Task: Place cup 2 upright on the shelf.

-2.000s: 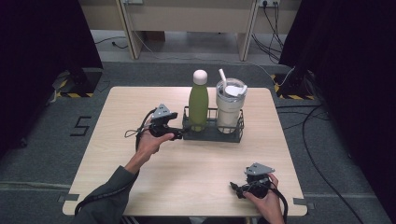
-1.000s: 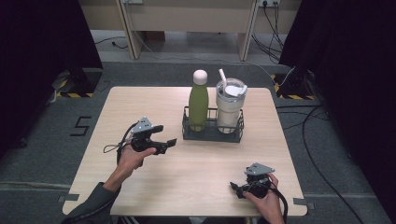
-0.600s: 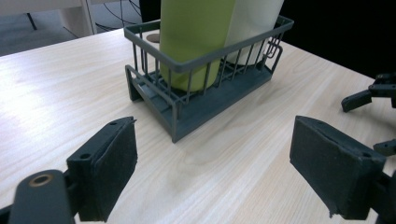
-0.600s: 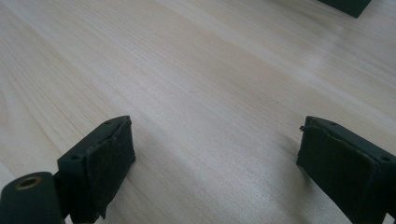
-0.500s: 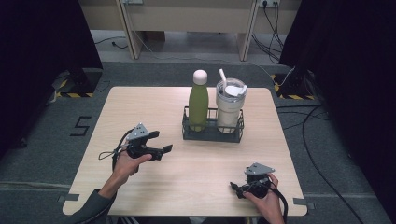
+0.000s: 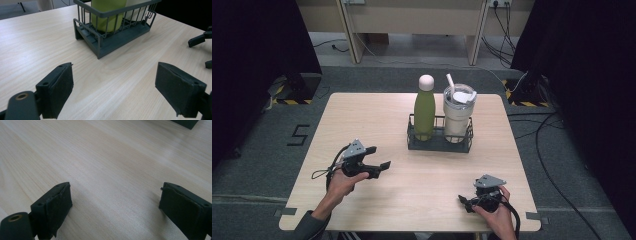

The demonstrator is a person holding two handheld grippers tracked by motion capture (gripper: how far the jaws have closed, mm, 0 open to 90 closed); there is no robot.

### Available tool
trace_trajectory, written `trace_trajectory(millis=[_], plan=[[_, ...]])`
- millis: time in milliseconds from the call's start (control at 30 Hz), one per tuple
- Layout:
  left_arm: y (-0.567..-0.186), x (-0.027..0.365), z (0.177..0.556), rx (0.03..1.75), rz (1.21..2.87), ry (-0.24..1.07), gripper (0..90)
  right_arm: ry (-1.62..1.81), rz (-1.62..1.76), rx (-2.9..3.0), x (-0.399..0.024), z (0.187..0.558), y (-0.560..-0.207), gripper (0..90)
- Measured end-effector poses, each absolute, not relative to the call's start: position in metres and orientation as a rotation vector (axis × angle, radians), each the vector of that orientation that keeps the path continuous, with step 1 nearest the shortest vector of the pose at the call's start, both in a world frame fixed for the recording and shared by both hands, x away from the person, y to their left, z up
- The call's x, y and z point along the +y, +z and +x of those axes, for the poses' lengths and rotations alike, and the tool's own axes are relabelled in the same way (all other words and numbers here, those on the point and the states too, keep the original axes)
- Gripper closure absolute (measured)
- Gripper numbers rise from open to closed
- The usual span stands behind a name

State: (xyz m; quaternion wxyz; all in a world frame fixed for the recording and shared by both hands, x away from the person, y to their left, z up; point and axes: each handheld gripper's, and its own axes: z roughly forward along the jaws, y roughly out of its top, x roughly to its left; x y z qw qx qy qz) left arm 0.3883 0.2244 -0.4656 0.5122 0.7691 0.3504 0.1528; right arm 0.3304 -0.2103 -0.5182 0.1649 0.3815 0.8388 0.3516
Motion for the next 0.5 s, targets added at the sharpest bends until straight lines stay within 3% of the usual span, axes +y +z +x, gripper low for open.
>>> trace_trajectory(millis=[500], plan=[[-0.484, 0.248, 0.366, 0.883, 1.867, 0.374, 14.7, 1.001, 1.088, 2.390, -0.210, 0.330, -0.518, 10.7]])
